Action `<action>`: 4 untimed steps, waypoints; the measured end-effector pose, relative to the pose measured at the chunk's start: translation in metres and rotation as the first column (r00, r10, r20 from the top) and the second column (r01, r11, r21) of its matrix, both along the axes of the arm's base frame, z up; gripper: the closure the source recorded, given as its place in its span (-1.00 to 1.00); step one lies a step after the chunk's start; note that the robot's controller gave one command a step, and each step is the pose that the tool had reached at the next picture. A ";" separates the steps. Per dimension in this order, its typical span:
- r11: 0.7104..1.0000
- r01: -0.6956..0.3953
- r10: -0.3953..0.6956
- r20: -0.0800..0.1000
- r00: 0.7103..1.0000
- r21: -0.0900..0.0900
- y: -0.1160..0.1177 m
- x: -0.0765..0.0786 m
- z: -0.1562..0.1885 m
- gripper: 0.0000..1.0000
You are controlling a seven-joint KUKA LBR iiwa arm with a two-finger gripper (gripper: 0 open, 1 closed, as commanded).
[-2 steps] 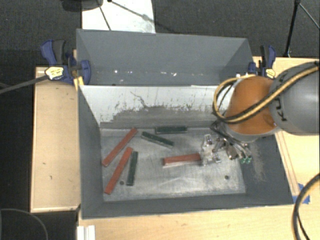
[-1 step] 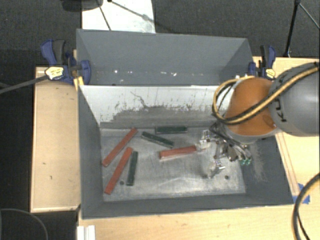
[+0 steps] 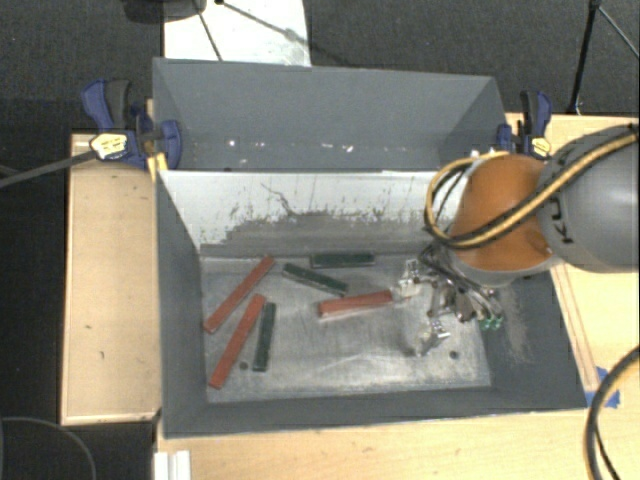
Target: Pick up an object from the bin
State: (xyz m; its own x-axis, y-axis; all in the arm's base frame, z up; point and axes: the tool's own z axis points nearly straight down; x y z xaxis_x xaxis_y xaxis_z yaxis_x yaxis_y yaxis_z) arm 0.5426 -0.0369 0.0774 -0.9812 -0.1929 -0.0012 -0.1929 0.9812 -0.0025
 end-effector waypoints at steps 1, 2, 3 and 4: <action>1.000 0.025 -0.025 0.004 1.000 0.003 0.090 0.038 0.000 1.00; 1.000 0.022 -0.022 -0.026 0.999 -0.002 0.089 0.031 -0.002 -1.00; 1.000 0.022 -0.022 -0.026 0.999 -0.002 0.089 0.031 -0.002 -1.00; 1.000 0.020 -0.020 -0.004 1.000 0.001 0.110 0.012 0.001 -1.00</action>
Offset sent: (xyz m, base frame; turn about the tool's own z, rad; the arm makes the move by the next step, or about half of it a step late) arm 0.0000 0.0000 0.0000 0.0000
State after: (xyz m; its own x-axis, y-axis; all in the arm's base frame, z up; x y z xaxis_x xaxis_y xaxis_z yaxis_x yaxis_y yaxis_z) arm 0.5545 0.0731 0.0781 -0.9849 -0.1729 0.0027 -0.1729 0.9849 -0.0012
